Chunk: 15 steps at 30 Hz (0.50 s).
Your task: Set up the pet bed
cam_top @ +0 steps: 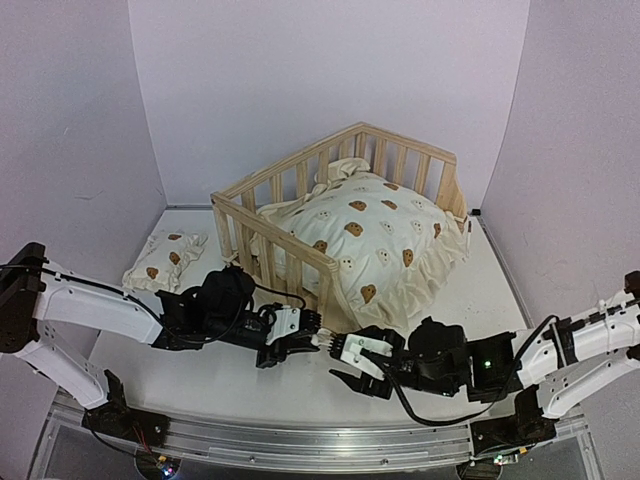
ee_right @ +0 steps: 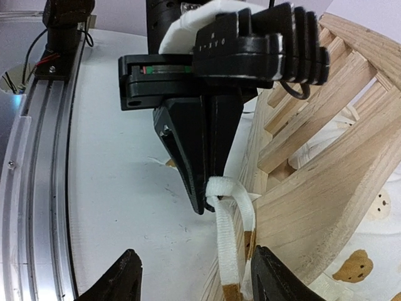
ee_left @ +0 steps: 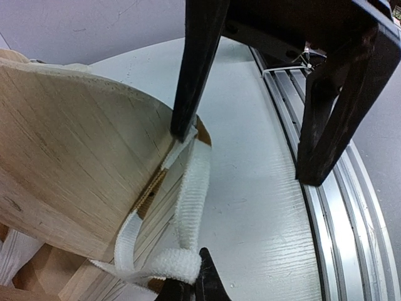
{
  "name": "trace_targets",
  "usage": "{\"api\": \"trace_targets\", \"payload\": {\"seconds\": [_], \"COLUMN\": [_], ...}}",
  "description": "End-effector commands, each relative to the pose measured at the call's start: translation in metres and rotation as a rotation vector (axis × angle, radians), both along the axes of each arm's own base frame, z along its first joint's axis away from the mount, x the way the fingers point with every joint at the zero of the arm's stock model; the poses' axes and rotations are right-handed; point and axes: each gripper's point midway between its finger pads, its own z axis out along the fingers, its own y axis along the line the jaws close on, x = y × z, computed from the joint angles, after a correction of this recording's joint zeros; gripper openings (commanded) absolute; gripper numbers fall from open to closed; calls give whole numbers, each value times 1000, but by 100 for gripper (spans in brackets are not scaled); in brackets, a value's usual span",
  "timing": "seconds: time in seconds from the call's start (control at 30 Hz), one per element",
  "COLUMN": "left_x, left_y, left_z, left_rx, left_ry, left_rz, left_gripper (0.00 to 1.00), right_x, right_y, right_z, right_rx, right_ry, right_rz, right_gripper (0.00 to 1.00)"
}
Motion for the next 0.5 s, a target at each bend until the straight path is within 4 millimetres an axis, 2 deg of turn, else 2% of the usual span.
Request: {"api": "trace_targets", "payload": {"seconds": [0.0, 0.17, 0.33, 0.4, 0.47], "left_x": [-1, 4, 4, 3, 2], "left_y": [-11, -12, -9, -10, -11], "left_z": [24, 28, 29, 28, 25], "left_rx": [-55, -59, -60, -59, -54], "left_ry": [-6, -27, -39, -37, -30], "left_rz": [-28, -6, -8, -16, -22], "left_gripper": [0, 0, 0, 0, 0], "right_x": [18, 29, 14, 11, 12], "right_y": [13, 5, 1, -2, -8], "right_z": [9, -13, -35, -26, 0], "right_rx": [30, 4, 31, 80, 154], "right_ry": [-10, -4, 152, 189, 199], "right_rz": [-122, -338, -386, -391, -396], "right_gripper": [61, 62, 60, 61, 67]}}
